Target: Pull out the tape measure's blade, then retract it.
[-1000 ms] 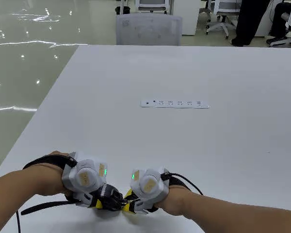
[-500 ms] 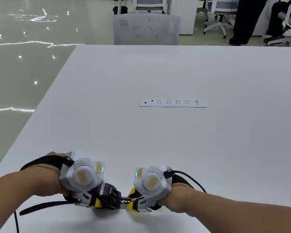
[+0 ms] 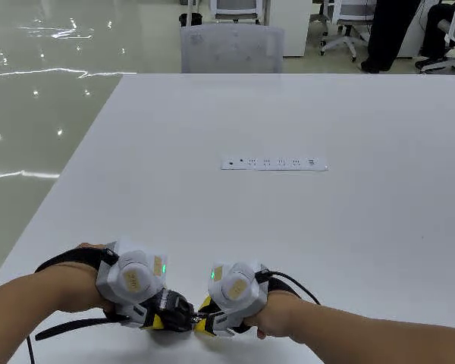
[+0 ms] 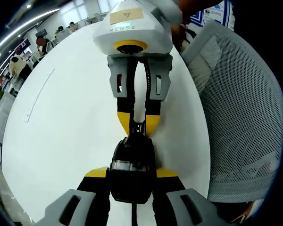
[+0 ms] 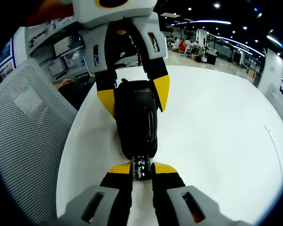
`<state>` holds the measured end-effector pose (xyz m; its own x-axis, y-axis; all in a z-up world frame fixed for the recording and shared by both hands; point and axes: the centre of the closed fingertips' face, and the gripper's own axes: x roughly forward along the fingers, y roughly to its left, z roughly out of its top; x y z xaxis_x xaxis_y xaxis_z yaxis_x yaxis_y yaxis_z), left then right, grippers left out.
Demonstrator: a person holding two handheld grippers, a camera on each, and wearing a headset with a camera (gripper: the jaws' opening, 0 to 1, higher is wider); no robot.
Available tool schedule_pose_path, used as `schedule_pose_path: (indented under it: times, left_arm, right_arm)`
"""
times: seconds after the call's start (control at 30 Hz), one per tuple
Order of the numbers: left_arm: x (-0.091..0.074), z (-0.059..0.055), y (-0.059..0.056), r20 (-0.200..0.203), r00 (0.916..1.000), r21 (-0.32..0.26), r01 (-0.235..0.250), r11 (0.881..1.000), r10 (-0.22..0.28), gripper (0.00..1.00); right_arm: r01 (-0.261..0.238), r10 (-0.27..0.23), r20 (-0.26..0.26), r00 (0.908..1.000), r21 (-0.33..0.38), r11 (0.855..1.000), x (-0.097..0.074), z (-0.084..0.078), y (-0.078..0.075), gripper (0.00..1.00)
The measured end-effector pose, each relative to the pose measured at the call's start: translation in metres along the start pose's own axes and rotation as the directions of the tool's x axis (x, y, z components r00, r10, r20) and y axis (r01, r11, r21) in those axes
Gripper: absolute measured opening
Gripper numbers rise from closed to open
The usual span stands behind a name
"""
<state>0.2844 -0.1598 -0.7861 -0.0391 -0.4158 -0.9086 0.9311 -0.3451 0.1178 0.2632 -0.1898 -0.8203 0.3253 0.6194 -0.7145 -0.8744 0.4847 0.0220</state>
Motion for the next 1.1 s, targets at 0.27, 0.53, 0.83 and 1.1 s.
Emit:
schedule_pose_path:
  times: [0.27,0.53,0.83,1.1]
  left_arm:
    - [-0.001,0.000,-0.002,-0.008,1.0000,0.010,0.001,1.000,-0.001,0.31]
    - [-0.001,-0.001,-0.001,-0.007,1.0000,0.004,0.003,1.000,-0.003,0.31]
    - [-0.001,0.000,-0.002,-0.007,1.0000,0.003,0.006,1.000,-0.006,0.31]
    - [-0.001,0.001,-0.002,-0.001,1.0000,-0.003,0.005,1.000,-0.005,0.31]
  right_arm:
    - [-0.003,0.003,-0.001,1.0000,0.001,1.000,-0.003,-0.003,0.002,0.14]
    - [-0.001,0.001,-0.021,0.9998,-0.006,1.000,-0.010,-0.010,0.000,0.14]
    - [-0.002,0.003,-0.020,0.9998,0.017,1.000,-0.015,-0.018,-0.001,0.14]
    - [0.003,-0.002,-0.021,0.9998,0.018,1.000,-0.019,-0.022,-0.001,0.14]
